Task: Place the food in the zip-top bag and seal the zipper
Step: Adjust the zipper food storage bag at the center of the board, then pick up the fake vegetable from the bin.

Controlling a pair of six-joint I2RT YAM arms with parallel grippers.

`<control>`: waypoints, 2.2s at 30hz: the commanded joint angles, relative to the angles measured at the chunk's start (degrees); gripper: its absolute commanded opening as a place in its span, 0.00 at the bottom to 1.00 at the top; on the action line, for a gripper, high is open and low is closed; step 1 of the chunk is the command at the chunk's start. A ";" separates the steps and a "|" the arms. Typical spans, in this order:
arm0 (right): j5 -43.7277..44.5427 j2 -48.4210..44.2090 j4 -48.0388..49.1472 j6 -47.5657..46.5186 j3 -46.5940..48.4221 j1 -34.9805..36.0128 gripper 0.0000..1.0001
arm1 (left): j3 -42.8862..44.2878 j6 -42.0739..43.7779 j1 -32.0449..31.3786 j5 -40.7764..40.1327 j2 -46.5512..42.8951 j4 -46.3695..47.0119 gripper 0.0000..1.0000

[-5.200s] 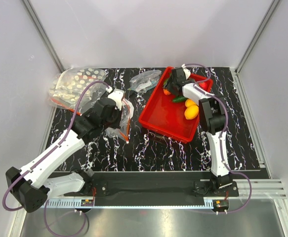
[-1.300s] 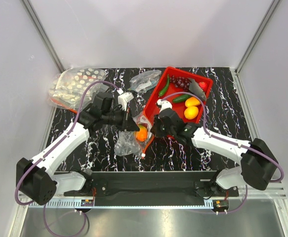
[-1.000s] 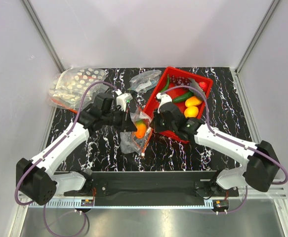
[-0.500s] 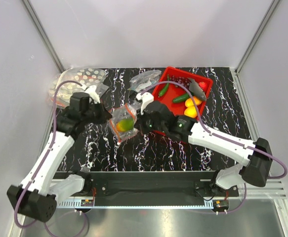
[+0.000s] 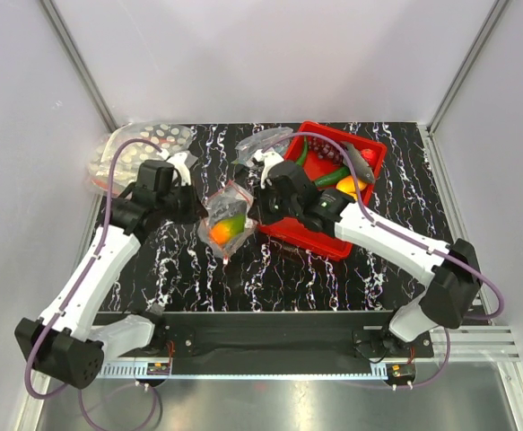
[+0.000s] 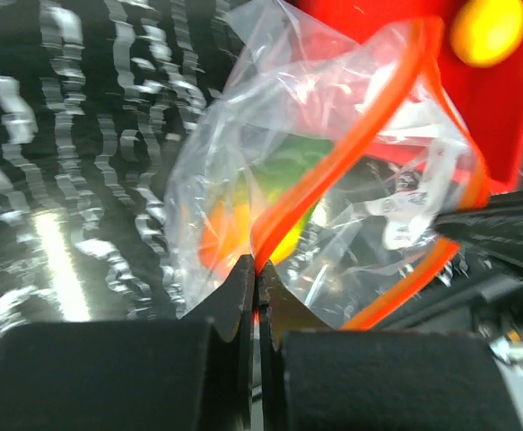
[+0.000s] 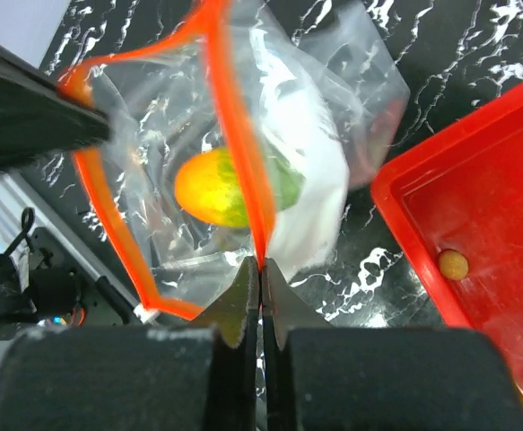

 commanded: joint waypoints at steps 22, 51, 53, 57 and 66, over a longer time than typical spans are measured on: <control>5.49 11.27 6.19 9.67 2.97 -23.40 0.58 | -4.75 2.89 1.16 -1.23 2.92 7.29 0.00; 6.55 43.98 18.67 38.94 20.90 -32.29 0.61 | -6.06 2.71 0.46 -1.49 -0.42 8.00 0.00; 6.55 44.60 19.02 39.39 20.81 -31.85 0.59 | -5.98 2.71 0.46 -1.66 -0.33 8.00 0.00; 4.28 44.08 22.53 40.18 18.89 -31.32 0.47 | -6.06 2.80 0.46 -2.10 -0.42 7.82 0.00; 1.72 31.69 25.79 32.54 10.28 -31.14 0.17 | -6.07 2.97 0.37 -2.72 -0.33 7.47 0.00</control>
